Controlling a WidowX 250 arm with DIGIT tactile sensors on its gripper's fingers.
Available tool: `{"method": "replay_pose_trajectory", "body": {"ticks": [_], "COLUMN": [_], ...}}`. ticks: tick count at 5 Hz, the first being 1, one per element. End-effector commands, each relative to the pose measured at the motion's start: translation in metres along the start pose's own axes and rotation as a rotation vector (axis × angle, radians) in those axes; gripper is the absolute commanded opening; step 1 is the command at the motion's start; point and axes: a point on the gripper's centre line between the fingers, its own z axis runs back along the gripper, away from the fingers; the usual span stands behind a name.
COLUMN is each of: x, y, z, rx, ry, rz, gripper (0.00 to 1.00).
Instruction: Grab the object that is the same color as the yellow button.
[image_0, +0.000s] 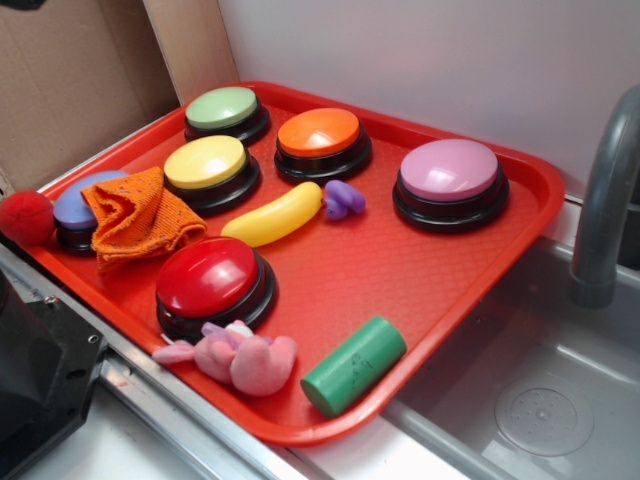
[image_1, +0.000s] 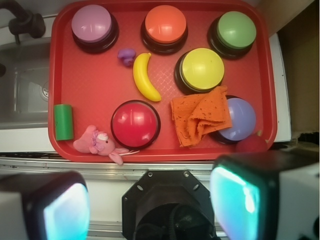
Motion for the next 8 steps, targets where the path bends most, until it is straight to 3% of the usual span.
{"method": "replay_pose_trajectory", "body": {"ticks": [1, 3, 4, 5, 7, 8], "x": [0.000, 0.037, 0.056, 0.071, 0.087, 0.096], "y": [0.000, -0.001, -0.004, -0.009, -0.011, -0.008], "z": [0.000, -0.041, -0.072, -0.101, -0.165, -0.193], "rx": [0.000, 0.077, 0.105, 0.089, 0.064, 0.018], "ry": [0.000, -0.011, -0.053, -0.095, -0.049, -0.031], "rz": [0.000, 0.010, -0.015, -0.028, -0.032, -0.051], "gripper": [1.00, 1.00, 1.00, 1.00, 1.00, 1.00]}}
